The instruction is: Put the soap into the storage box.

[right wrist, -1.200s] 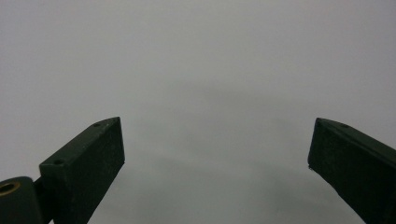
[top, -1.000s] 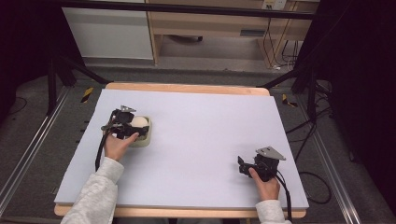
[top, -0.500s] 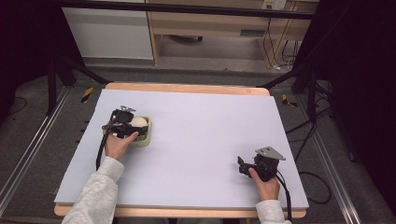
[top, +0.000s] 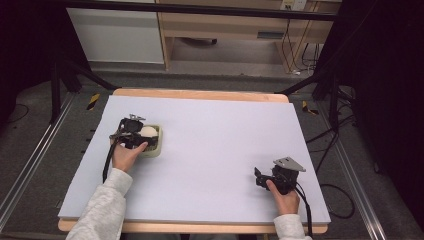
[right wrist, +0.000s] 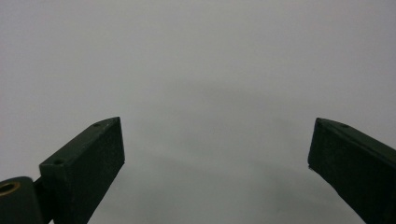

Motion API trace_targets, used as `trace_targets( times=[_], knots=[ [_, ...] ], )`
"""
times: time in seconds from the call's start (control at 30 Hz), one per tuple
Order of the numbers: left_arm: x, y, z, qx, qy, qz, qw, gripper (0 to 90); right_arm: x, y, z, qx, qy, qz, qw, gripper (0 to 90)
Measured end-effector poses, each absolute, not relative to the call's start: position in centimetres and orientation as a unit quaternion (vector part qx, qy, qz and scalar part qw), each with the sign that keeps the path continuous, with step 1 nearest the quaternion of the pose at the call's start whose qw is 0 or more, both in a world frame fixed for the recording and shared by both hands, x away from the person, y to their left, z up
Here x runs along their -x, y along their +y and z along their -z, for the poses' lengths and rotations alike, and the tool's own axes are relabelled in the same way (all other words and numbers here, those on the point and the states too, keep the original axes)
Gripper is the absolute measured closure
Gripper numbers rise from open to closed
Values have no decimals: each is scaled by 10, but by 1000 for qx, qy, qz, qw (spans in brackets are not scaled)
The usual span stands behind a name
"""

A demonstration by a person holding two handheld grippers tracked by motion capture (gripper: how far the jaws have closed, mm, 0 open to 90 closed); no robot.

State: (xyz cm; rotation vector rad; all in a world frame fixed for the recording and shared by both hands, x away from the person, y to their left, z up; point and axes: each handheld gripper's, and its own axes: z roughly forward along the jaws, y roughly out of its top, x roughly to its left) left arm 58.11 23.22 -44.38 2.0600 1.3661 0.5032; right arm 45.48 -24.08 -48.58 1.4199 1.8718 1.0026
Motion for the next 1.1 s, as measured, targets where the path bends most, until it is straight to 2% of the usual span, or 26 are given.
trace_targets(
  times=[0.63,0.77,1.1],
  knots=[
    [-579,231,444,-779,512,-197,303,223,-454,-240,486,-533,701,-376,291,41],
    [-577,235,439,-773,513,-196,318,224,-455,-240,486,-532,701,-376,290,41],
    [-557,235,424,-774,498,-205,333,198,-454,-240,486,-532,700,-377,291,41]
  ],
)
